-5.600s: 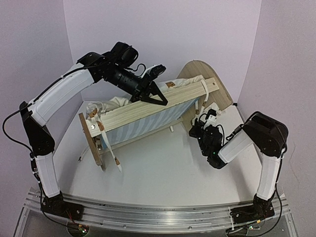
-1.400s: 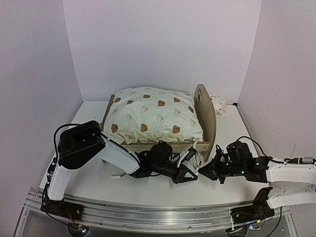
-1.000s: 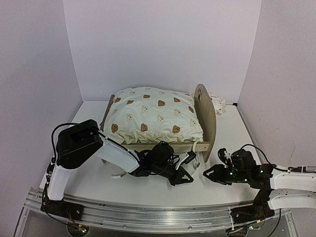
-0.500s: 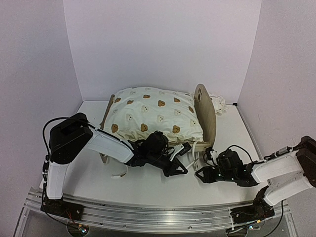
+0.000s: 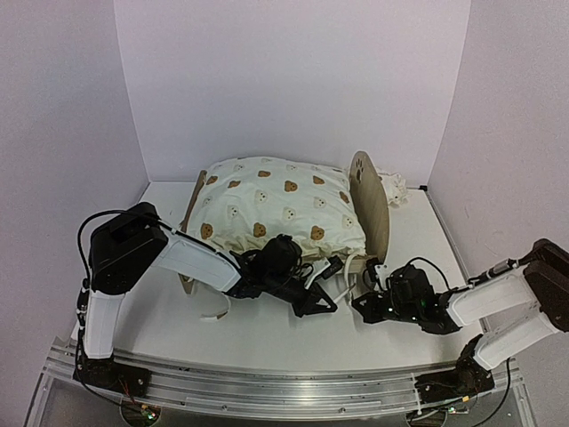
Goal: Set up the pet bed
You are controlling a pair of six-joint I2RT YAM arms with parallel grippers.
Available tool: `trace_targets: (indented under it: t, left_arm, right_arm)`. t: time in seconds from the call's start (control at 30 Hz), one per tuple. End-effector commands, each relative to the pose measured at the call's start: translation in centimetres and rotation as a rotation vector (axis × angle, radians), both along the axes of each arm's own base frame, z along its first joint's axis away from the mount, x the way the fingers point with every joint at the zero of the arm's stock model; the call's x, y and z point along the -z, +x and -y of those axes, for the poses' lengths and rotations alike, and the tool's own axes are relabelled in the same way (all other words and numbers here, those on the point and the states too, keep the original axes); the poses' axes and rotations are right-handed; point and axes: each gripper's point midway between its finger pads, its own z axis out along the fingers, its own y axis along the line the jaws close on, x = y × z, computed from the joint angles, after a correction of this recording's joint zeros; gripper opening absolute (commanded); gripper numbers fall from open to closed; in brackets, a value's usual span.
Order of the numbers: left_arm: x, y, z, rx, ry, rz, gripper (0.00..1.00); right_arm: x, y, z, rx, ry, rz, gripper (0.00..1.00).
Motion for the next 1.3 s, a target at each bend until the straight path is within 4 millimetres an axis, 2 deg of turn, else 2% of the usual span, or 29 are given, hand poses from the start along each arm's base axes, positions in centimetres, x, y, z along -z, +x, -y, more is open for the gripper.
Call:
trace_targets:
  t: [0.0,0.2,0.3,0.53,0.7,0.83,1.0,1.1,1.27]
  left_arm:
    - [-1.3,1.3,1.1,-0.006,-0.053,0.079,0.00]
    - [-0.2,1.4,0.8,0.010,-0.042,0.154,0.00]
    - [0.2,1.6,0.9,0.017,-0.044,0.187,0.00]
    - [1.3,1.9,1.0,0.034,-0.026,0.232,0.00]
    - [3.1,2.1,0.4,0.027,0.023,0.248,0.00]
    - [2.9,2.0,0.3,0.023,0.022,0.256,0.00]
    - [2.7,2.3,0.3,0.008,0.024,0.267,0.00]
    - [2.7,2.4,0.2,0.002,0.026,0.270,0.00]
    - [2.6,2.3,0.2,0.001,0.026,0.266,0.00]
  right_arm:
    - [-2.8,-0.4,-1.4,-0.054,0.039,-0.023,0.00]
    - [-4.9,-4.1,-0.4,-0.114,0.036,-0.174,0.00]
    - [-5.7,-5.0,-0.4,-0.102,0.076,-0.224,0.00]
    - [-5.7,-5.6,-0.5,-0.083,0.068,-0.340,0.00]
    - [-3.9,-5.9,0.6,-0.028,-0.005,-0.419,0.00]
    - [-3.5,-4.6,1.7,0.050,-0.059,-0.374,0.16]
    - [-1.0,-4.3,2.7,0.068,-0.194,-0.359,0.37]
    - [-0.4,-4.4,2.9,0.059,-0.294,-0.305,0.43]
    - [-0.4,-3.8,3.0,0.053,-0.387,-0.223,0.46]
